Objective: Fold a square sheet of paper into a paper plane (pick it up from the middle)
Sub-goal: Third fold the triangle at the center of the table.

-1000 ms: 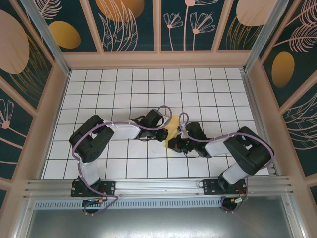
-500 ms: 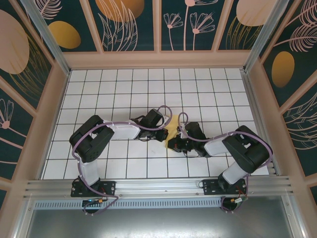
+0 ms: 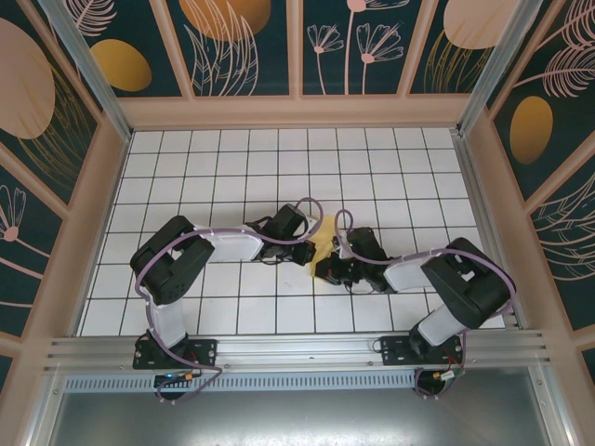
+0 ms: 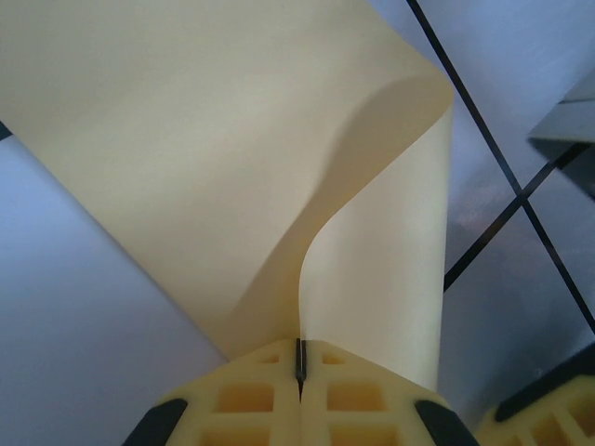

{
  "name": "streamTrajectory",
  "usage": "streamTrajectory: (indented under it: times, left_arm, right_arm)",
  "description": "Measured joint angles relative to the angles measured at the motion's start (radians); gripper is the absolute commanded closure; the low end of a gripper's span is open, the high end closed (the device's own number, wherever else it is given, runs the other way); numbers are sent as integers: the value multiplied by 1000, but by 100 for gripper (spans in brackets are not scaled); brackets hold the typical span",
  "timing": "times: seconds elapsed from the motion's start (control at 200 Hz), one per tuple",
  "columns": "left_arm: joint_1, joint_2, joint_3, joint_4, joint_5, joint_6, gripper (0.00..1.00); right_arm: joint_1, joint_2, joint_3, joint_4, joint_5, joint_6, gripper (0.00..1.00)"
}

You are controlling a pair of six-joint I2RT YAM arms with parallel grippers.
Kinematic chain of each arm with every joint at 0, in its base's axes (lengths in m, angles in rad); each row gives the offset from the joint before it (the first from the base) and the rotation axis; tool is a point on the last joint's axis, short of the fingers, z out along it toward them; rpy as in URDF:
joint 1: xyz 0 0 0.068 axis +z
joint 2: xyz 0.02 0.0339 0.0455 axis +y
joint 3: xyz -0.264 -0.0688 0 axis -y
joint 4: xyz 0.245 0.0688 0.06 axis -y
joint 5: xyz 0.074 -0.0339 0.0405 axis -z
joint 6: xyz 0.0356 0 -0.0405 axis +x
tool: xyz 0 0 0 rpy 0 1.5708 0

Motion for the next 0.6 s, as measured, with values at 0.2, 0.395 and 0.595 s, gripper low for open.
streamTrajectory:
  times: [0.2,0.395,0.595]
  left_arm:
    - [0,0,0,0,0,0,93]
    - [0,0,0,0,0,0,93]
    - [0,0,0,0,-1,0,93]
  right_arm:
    - [0,-3,23,1,0,-4,100]
    - [0,70,39,-1,4,-19,100]
    - [-9,111,51,15,-28,-22,100]
